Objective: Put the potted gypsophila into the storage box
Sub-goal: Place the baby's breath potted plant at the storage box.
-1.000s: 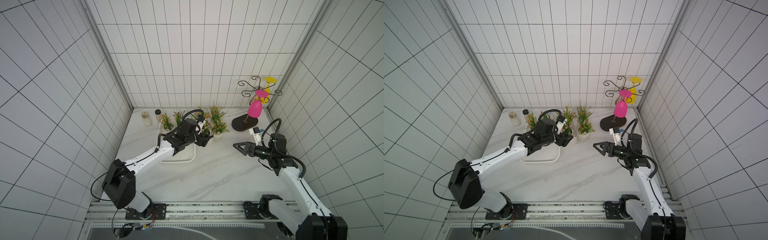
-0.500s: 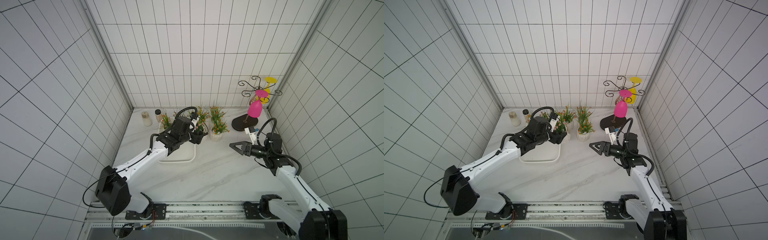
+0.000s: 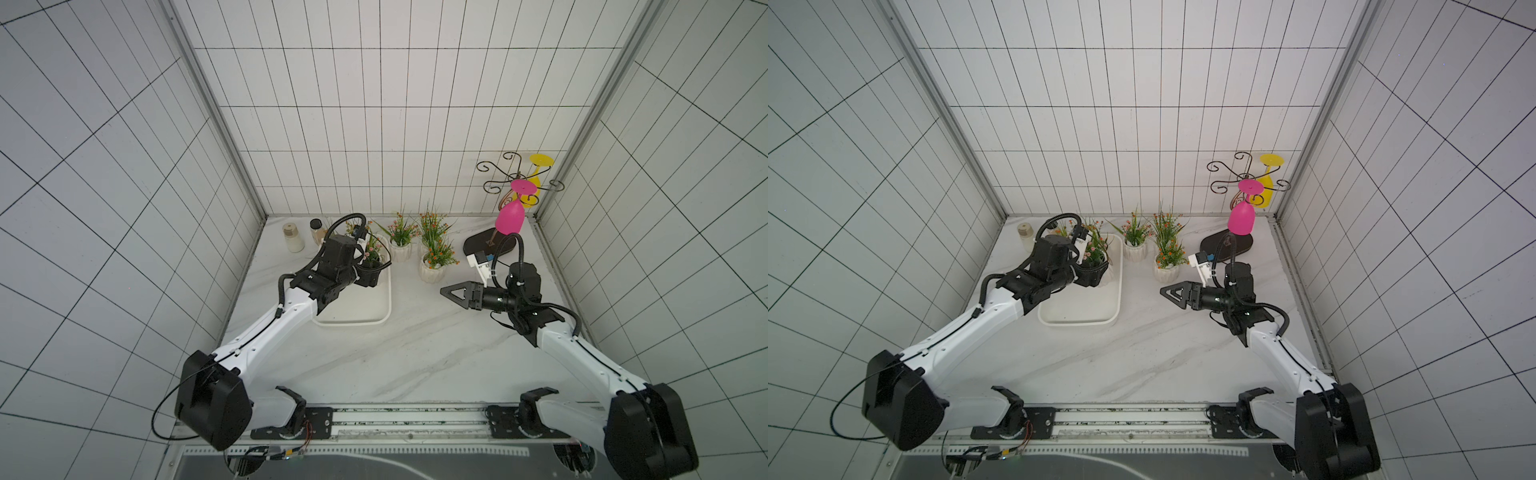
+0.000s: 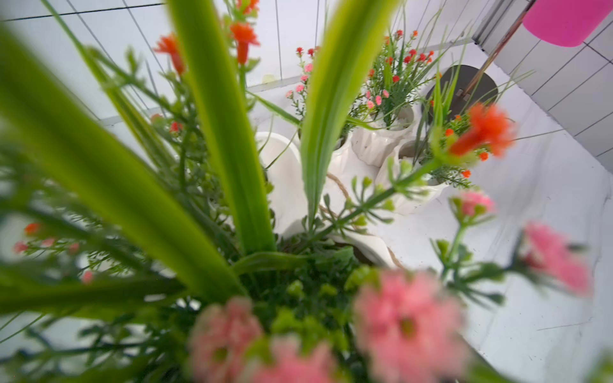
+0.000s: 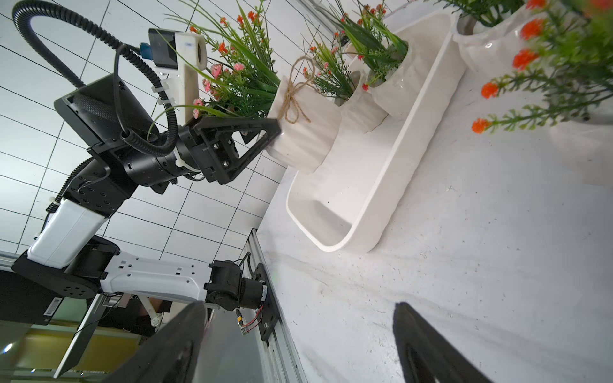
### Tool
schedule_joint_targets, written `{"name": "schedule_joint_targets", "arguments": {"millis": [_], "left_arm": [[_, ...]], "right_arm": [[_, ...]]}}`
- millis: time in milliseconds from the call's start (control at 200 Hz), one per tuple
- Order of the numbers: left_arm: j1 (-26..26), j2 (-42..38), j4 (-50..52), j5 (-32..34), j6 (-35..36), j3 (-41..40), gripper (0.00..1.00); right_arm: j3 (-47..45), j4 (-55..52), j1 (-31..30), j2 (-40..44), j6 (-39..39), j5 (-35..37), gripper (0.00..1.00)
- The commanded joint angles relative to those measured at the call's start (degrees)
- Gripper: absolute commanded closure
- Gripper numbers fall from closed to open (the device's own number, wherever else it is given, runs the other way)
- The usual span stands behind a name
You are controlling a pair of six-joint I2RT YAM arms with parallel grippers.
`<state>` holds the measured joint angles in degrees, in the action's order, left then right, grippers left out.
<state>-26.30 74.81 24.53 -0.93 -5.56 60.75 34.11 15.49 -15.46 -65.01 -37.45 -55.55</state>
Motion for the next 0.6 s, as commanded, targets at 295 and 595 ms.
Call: {"name": "schedule_joint_targets", "arguments": {"millis": [295, 595], "left_arm": [[5.8, -3.1, -1.3, 8.2, -0.7, -2.6, 0.48], [8.5, 0.9, -1.4, 8.8, -0.8, -2.6, 0.48]], "right_arm": [[1.9, 4.7, -3.7, -3.5, -1.3, 2.8, 0.11], [1.5, 5.1, -3.9, -4.9, -0.9, 3.3, 0.12]]}}
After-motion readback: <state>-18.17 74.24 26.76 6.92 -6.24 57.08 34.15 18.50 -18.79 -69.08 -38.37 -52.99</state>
